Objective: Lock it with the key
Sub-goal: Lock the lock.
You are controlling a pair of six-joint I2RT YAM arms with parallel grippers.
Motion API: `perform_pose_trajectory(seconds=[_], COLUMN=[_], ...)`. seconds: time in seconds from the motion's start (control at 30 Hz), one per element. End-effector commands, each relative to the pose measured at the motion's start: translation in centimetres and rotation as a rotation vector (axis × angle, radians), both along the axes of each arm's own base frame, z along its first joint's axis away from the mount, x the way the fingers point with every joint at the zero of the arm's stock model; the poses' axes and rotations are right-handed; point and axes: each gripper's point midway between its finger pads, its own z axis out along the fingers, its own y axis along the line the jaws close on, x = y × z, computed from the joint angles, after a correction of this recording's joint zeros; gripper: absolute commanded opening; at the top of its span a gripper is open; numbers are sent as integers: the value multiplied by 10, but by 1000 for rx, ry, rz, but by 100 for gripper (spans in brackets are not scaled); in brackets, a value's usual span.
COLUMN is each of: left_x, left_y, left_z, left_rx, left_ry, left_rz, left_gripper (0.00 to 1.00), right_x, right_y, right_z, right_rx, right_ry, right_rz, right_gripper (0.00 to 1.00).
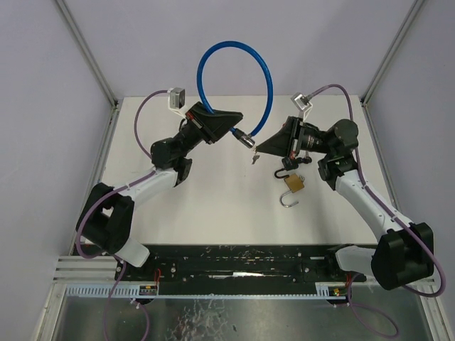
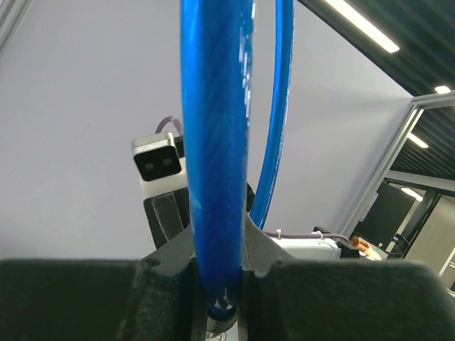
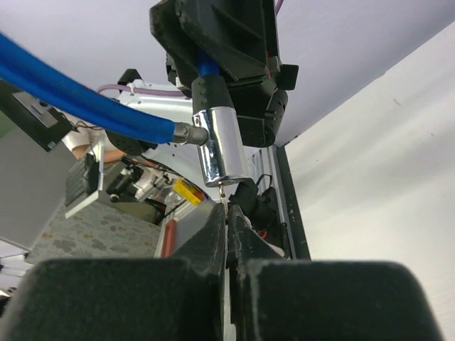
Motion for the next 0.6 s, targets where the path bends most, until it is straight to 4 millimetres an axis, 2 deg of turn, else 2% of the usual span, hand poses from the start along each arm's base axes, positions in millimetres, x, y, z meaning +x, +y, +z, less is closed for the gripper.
perform_pose_trajectory(seconds=[0.0,0.07,0.17,0.43,0.57], left_x=[-18,-16,-12,-1,-1], left_y=[14,16,20,33,34], left_z=[42,45,49,42,39], left_rx=[-88,-92,-102,-126,-125], left_ry=[-150,-157,-161,-107,-100], left_rz=[-2,5,19,75,83], left_gripper=[0,0,0,0,0], right_x=[5,9,11,15,19], right_y=[2,3,3,-10,-18], right_z=[25,29,36,53,50], right_rx=[46,50,50,-28,-96], right_ry=[43,72,45,-214,-358], right_rz=[29,30,25,4,-35], right_gripper=[0,3,14,51,62])
